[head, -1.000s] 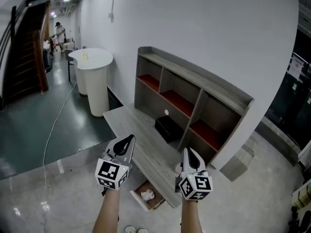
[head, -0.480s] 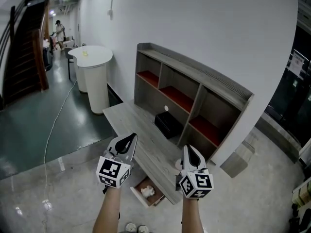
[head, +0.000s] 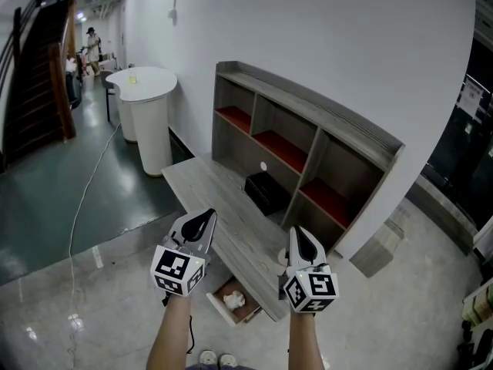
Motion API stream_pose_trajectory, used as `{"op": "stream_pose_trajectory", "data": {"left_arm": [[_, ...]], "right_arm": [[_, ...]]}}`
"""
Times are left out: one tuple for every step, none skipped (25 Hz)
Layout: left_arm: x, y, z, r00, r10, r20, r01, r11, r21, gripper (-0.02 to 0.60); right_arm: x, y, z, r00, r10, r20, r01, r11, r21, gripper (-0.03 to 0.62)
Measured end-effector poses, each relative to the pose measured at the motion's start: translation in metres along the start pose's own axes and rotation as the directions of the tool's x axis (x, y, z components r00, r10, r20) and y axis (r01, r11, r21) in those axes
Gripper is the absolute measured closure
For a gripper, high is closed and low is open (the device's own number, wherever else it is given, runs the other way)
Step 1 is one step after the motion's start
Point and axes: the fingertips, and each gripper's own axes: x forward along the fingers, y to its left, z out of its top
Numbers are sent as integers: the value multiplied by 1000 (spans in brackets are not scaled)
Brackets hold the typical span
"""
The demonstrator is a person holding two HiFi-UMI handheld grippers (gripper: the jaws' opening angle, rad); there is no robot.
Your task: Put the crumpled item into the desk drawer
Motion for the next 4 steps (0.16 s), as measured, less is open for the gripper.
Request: {"op": "stream_pose_trajectory", "data": {"left_arm": [[1, 1, -1, 1000, 0, -1, 0, 1000, -2, 581], [2, 2, -2, 1000, 0, -2, 0, 1000, -4, 581], [3, 3, -3, 1000, 0, -4, 0, 1000, -5, 581], [4, 4, -4, 1000, 0, -5, 0, 1000, -6, 581]], "right_arm": [[1, 0, -1, 1000, 0, -1, 0, 1000, -1, 585], [2, 0, -1, 1000, 1, -2, -1, 1000, -1, 585], [3, 0, -2, 1000, 2, -3, -2, 1000, -1, 585], [4, 0, -2, 1000, 2, -3, -2, 1000, -2, 585]]}}
